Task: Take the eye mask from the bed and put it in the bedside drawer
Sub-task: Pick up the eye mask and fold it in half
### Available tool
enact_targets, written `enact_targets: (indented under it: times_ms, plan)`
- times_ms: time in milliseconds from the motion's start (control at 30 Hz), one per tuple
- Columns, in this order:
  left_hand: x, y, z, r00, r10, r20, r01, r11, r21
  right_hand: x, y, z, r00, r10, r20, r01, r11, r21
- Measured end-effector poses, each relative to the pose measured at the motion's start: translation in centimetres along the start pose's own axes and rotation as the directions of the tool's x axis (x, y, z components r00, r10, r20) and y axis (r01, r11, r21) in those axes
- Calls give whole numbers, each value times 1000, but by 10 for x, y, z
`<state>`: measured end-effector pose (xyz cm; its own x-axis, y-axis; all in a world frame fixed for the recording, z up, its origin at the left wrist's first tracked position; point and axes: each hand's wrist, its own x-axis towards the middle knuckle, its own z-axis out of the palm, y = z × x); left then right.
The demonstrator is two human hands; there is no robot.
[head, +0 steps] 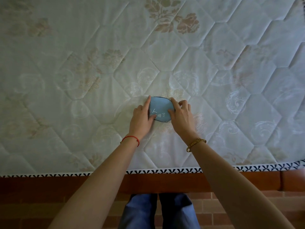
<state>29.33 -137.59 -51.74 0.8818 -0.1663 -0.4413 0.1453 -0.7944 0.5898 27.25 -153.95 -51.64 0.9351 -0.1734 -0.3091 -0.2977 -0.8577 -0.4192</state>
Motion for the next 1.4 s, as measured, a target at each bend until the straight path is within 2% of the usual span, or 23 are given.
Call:
enact_targets:
  times_ms: [67, 167, 367, 533, 800, 900, 967, 1100, 1167, 1400]
  plan:
    - [-2, 1, 1, 997, -54, -57, 46, 990, -132, 0, -3, 1, 996, 85, 16, -87, 984, 153]
    - [-6, 0, 4, 992, -42, -118, 20, 983, -183, -2, -6, 1, 982, 175, 67, -188, 928, 322]
    - [-7, -7, 4, 996, 23, -89, -39, 983, -180, -8, -3, 2, 984, 130, 118, -162, 935, 316]
    - [-7, -6, 2, 999, -28, -45, 16, 967, -254, -2, -6, 2, 962, 240, 127, -271, 885, 380]
    - [-25, -3, 2, 987, -161, 2, 150, 912, -382, -12, -8, -12, 902, 353, 250, -433, 738, 517]
    - [-41, 4, -5, 984, -171, 57, 177, 849, -497, -25, -9, -22, 871, 384, 305, -489, 631, 602]
    - [-49, 8, -11, 978, -174, 118, 210, 772, -600, -32, -9, -29, 851, 402, 337, -519, 549, 655]
    - [-75, 24, -34, 969, -154, 193, 247, 642, -726, -55, -14, -57, 838, 370, 401, -530, 384, 756]
    - [-91, 35, -47, 965, -132, 226, 259, 603, -755, -71, -19, -75, 855, 331, 400, -504, 347, 791]
    - [-157, 75, -86, 975, -70, 212, 207, 638, -741, -137, -38, -142, 877, 217, 428, -476, 287, 831]
